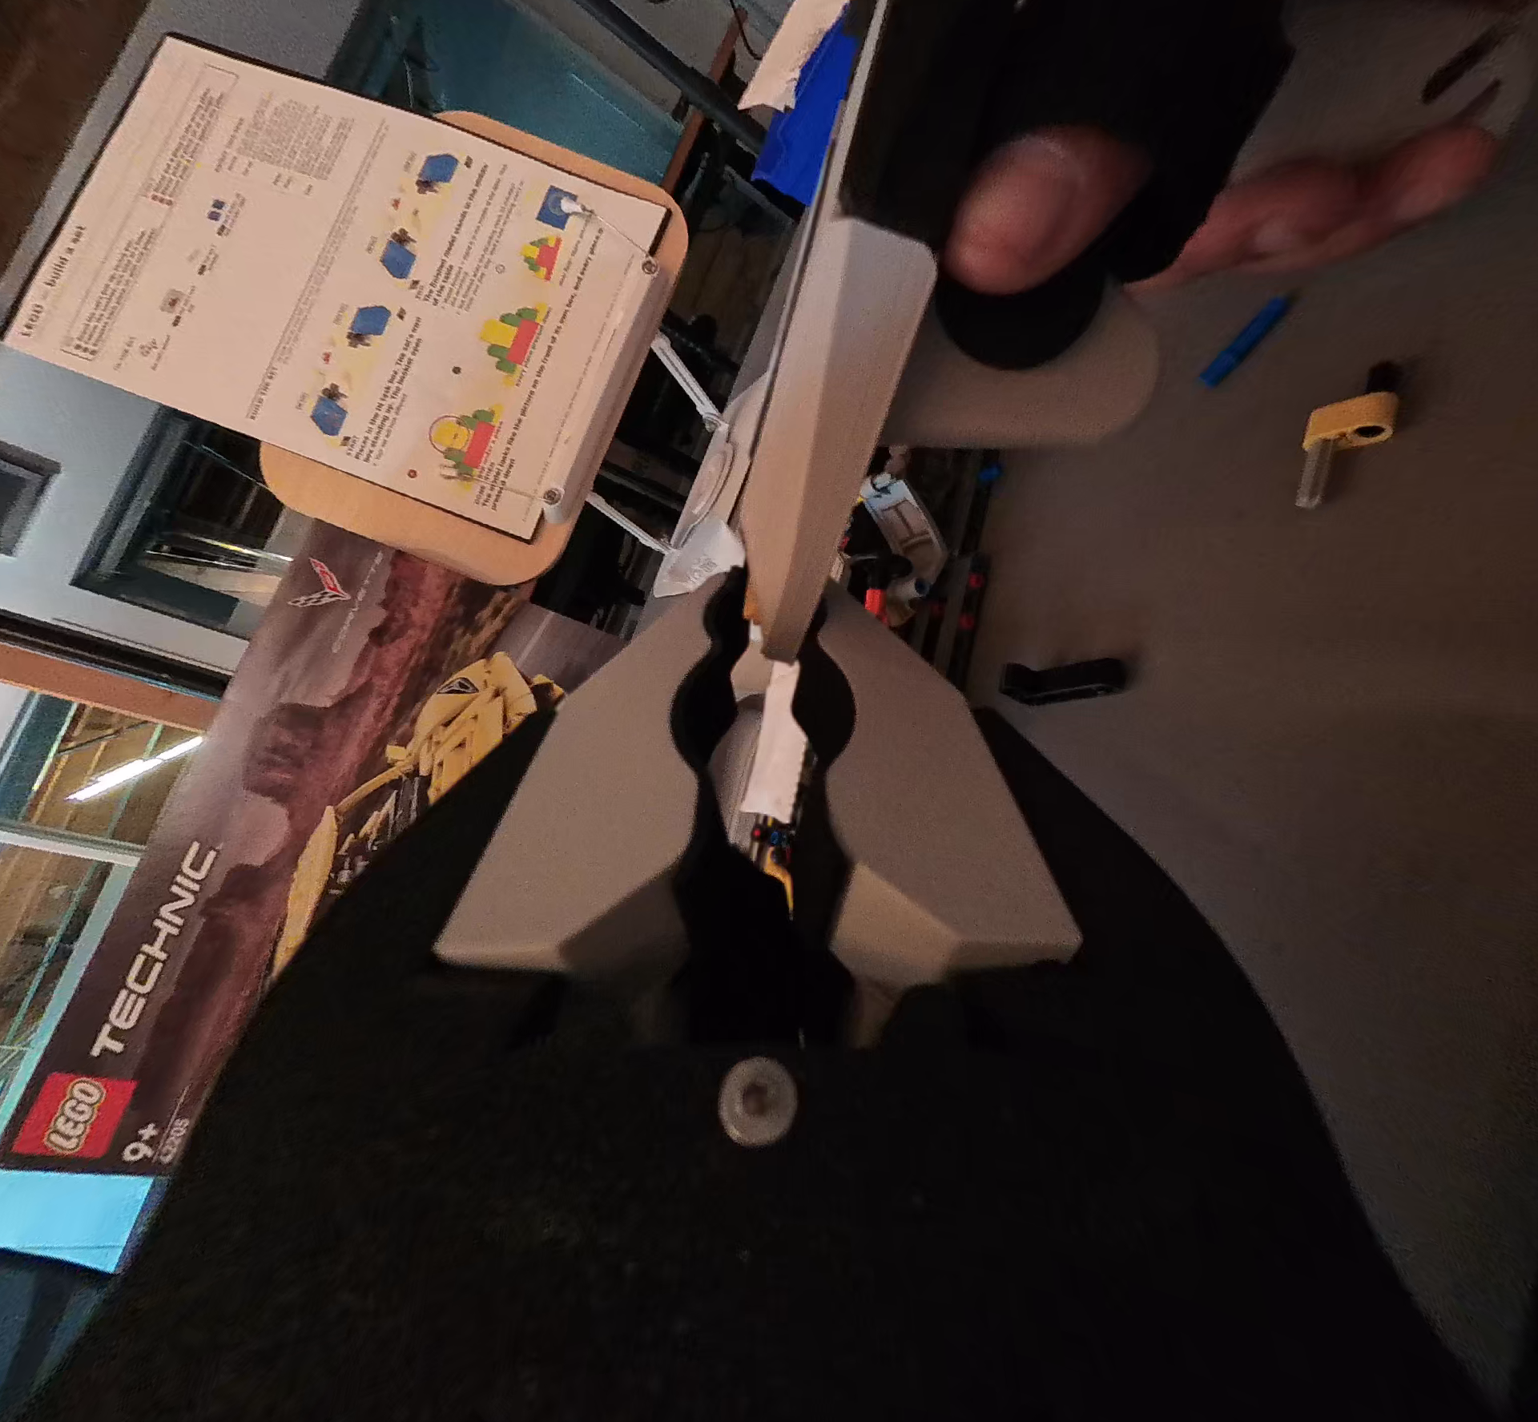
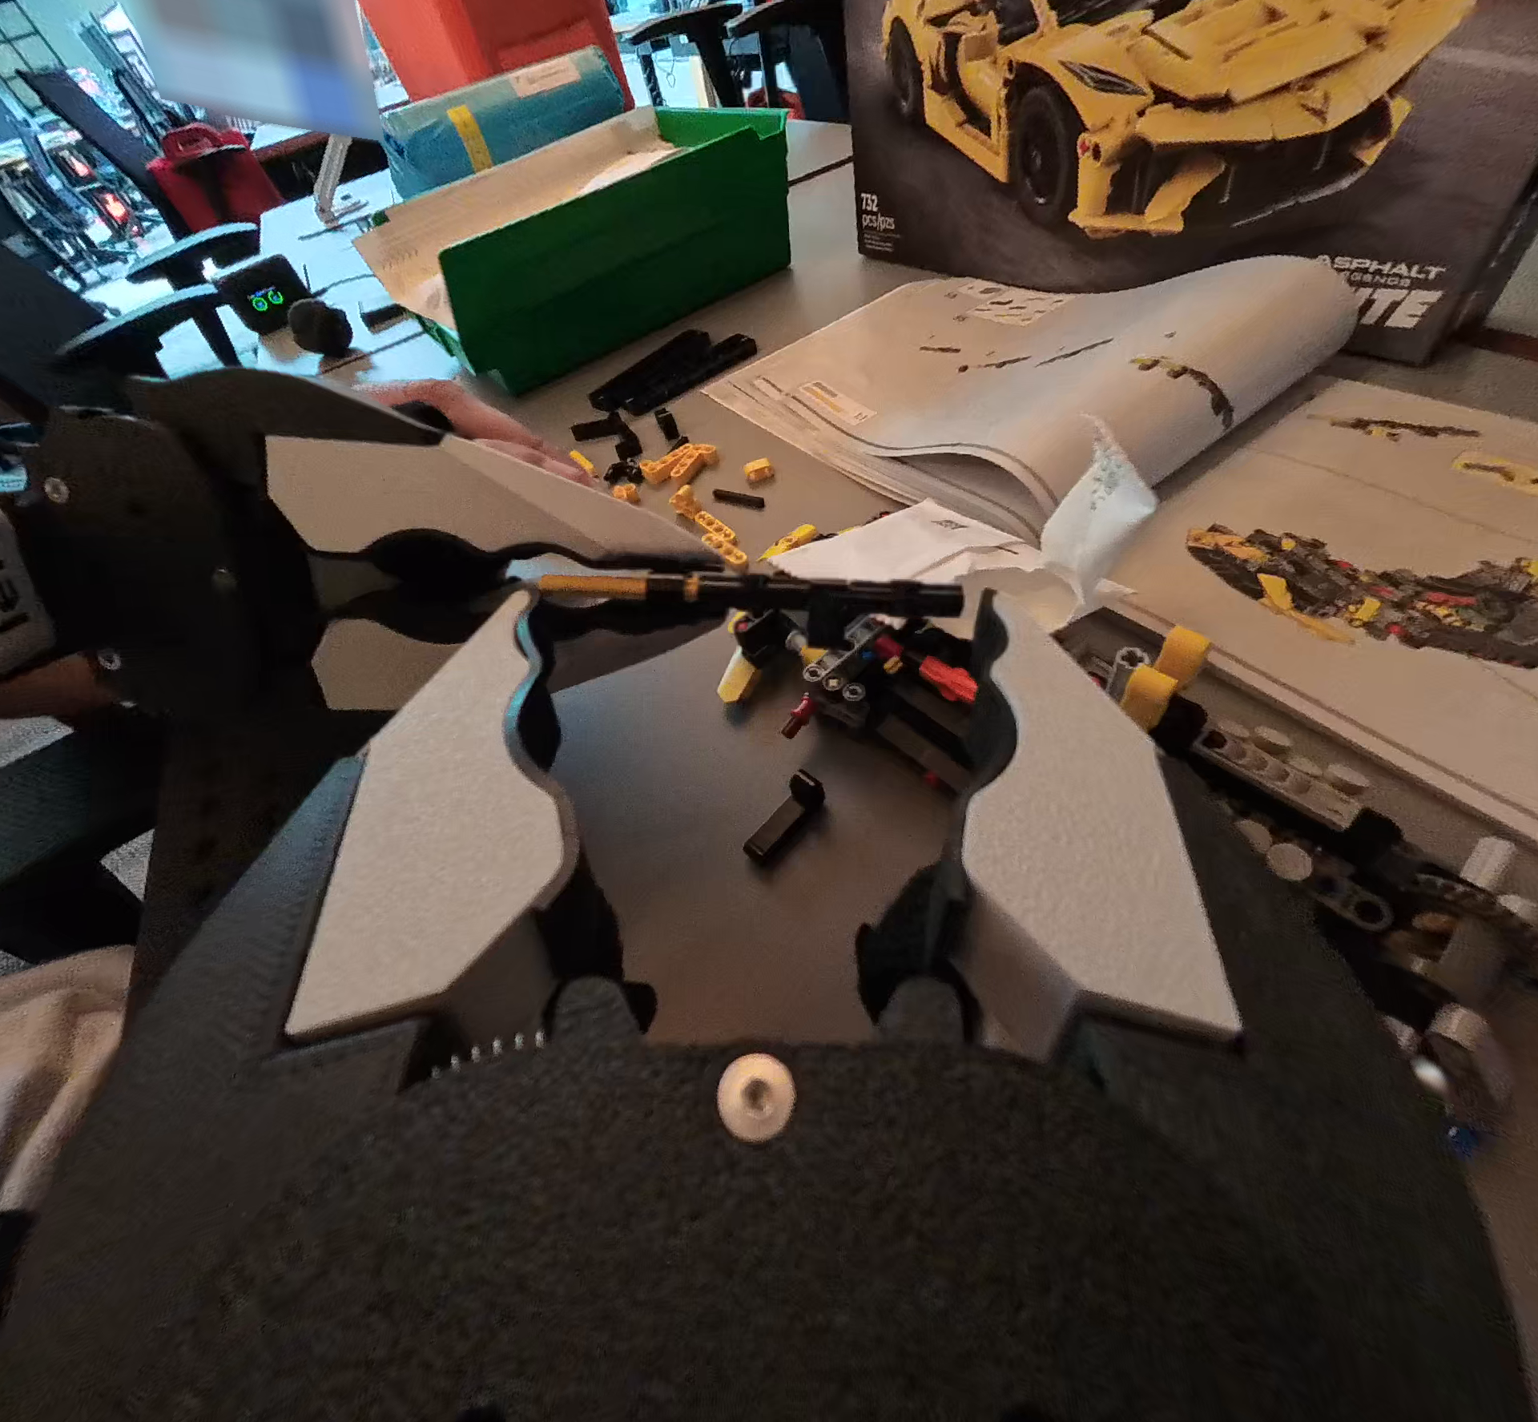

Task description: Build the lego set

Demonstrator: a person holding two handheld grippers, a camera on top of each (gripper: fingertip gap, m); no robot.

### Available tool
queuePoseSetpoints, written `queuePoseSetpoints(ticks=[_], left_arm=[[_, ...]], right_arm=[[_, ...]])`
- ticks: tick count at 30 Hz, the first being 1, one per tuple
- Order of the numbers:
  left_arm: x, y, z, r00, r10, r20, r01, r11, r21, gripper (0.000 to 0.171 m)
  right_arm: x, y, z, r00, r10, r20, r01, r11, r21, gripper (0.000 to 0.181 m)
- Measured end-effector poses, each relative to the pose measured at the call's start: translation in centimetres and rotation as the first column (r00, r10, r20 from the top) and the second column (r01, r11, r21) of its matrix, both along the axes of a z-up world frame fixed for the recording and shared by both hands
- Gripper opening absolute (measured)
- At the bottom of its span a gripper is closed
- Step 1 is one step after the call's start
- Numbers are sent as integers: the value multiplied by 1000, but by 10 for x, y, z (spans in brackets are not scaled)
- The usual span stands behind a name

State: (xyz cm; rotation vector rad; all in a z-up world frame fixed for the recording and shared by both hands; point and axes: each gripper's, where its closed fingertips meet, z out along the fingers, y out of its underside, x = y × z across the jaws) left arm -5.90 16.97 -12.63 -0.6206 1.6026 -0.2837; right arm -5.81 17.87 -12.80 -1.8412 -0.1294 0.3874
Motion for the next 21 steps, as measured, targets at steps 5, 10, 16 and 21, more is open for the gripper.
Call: queuePoseSetpoints(ticks=[5, 10, 16, 21], left_arm=[[0, 1, -2, 1000, 18, -6, -18, 999, 48, 5], [1, 0, -7, 999, 29, -19, -27, 996, 85, 5], [4, 6, -11, 996, 85, -34, -78, 984, 158, 6], [4, 6, -14, 996, 81, -50, -73, 986, 147, 5]], right_arm=[[0, 0, -2, 1000, 5, 14, -6, 1000, 9, 95], [-1, -1, -8, 1000, 16, 13, -15, 1000, -9, 94], [-3, -1, -11, 999, 16, 49, -15, 999, -33, 68], [-2, -1, -16, 999, 21, 27, -20, 998, -55, 68]])
